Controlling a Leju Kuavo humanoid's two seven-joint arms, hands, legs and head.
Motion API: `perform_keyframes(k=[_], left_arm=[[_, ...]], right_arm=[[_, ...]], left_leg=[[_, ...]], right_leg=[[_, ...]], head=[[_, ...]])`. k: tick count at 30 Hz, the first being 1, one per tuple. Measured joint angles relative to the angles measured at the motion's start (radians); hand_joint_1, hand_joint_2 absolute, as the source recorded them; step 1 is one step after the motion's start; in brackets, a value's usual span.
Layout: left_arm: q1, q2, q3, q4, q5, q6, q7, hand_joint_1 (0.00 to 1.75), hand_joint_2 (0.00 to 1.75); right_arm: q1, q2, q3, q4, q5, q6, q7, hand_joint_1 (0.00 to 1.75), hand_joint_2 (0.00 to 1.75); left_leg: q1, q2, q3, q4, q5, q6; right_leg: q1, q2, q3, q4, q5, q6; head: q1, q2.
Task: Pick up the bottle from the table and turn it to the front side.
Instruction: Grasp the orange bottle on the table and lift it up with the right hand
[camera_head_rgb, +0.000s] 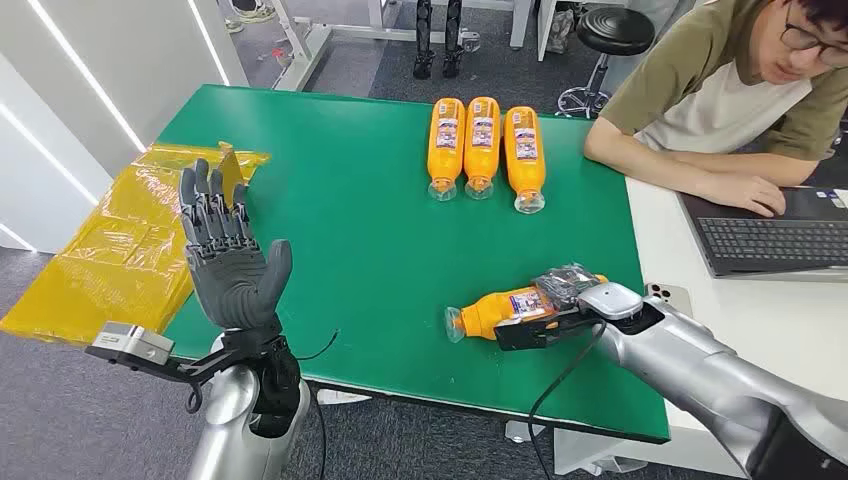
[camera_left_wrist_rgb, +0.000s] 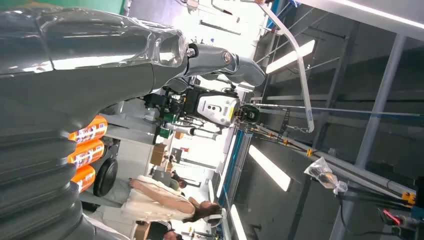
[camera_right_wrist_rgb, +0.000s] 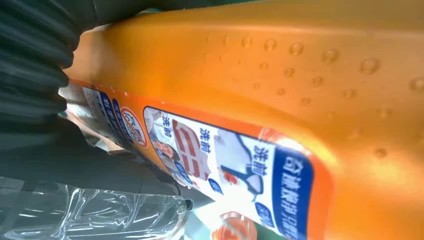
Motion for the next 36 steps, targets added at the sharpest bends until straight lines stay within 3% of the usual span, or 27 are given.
perform_keyframes(k=[5,8,13,17,25,36], left_arm=[[0.017,0.001,0.000,-0.009,-0.006,0.001,0.000,0.00,1.75],[0.019,0.002,0.000,-0.016,-0.014,0.004,0.000,0.00,1.75],[0.023,0.002,0.000,-0.023,-0.029,0.019,0.000,0.00,1.75],[0.027,0.003,-0.004,-0.022,-0.035,0.027,0.000,0.00,1.75],[0.022,0.009,-0.064,0.050,-0.013,0.002,0.001,0.00,1.75],[-0.017,0.015,-0.199,0.215,-0.047,-0.190,0.090,0.00,1.75]], right_arm=[[0.035,0.009,-0.015,-0.002,0.012,-0.114,0.011,1.75,1.75],[0.087,0.027,-0.056,-0.010,0.020,-0.244,0.022,1.75,1.75],[0.233,0.103,-0.216,-0.052,-0.007,-0.537,0.016,1.75,1.75],[0.334,0.160,-0.372,-0.122,-0.058,-0.680,-0.053,1.75,1.75],[0.539,0.246,-0.635,-0.270,-0.146,-0.761,-0.210,1.75,1.75],[0.699,0.323,-0.728,-0.433,-0.090,-0.741,-0.222,1.75,1.75]], left_leg=[[0.000,0.004,0.007,0.000,-0.003,0.001],[0.001,0.005,0.008,-0.001,-0.003,0.001],[0.001,0.002,0.005,-0.001,-0.001,0.000],[0.001,-0.001,0.004,-0.001,0.000,-0.001],[0.000,-0.002,0.001,-0.002,-0.003,0.002],[0.000,-0.001,-0.001,-0.002,-0.004,0.002]], right_leg=[[0.001,0.004,0.005,0.000,-0.001,0.000],[0.001,0.005,0.006,0.000,-0.001,0.000],[0.001,0.003,0.004,0.000,0.000,-0.001],[0.001,-0.001,0.003,0.000,-0.002,-0.001],[0.001,-0.002,0.002,-0.002,-0.005,0.001],[0.001,-0.001,-0.001,-0.002,-0.005,0.001]], head=[[0.000,0.000],[0.000,0.000],[0.000,0.000],[0.000,0.000],[0.000,0.000],[0.000,0.000]])
